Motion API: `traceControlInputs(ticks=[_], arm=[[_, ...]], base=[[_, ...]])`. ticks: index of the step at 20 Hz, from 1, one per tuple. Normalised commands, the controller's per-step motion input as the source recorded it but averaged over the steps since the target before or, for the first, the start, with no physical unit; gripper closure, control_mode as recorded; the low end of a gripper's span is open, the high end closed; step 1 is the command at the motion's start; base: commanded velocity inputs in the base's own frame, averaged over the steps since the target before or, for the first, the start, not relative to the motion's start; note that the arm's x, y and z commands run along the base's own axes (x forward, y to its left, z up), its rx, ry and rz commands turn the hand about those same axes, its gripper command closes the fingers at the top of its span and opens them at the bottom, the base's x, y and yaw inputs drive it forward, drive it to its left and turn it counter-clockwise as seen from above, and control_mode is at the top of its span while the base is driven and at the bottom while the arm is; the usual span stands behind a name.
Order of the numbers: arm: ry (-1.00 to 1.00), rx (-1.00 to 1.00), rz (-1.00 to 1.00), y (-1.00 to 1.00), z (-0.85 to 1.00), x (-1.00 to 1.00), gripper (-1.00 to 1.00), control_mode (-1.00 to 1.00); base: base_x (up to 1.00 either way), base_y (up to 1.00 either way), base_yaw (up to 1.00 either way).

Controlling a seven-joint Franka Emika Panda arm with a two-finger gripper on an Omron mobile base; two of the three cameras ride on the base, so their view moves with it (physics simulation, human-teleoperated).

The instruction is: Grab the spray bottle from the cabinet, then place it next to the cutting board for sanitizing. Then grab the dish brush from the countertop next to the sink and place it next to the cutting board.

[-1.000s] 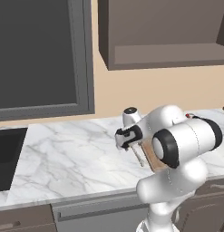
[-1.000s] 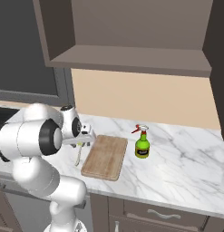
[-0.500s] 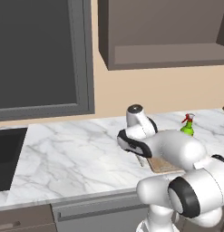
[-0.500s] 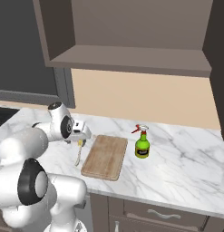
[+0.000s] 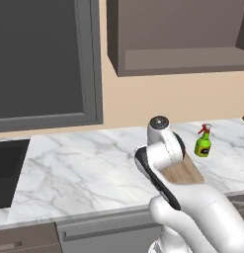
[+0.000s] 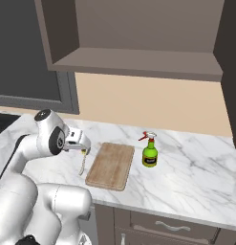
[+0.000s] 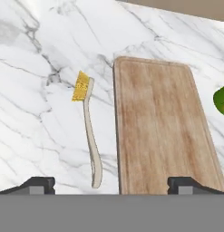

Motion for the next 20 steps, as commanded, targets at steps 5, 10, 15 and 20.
traceControlInputs(ticks=[5,10,15,20], arm=[[-0.01,0.0,-0.03,0.0,0.75,-0.64,-1.0,-1.0],[-0.03,0.0,-0.01,-0.02,1.0,-0.54,-1.0,-1.0],[-0.02,0.0,-0.02,-0.1,1.0,-0.41,-1.0,-1.0],[-0.02,0.02,-0.01,-0.29,0.97,-0.42,-1.0,-1.0]], base=[[0.0,0.0,0.0],[0.0,0.0,0.0],[0.0,0.0,0.0],[0.0,0.0,0.0]])
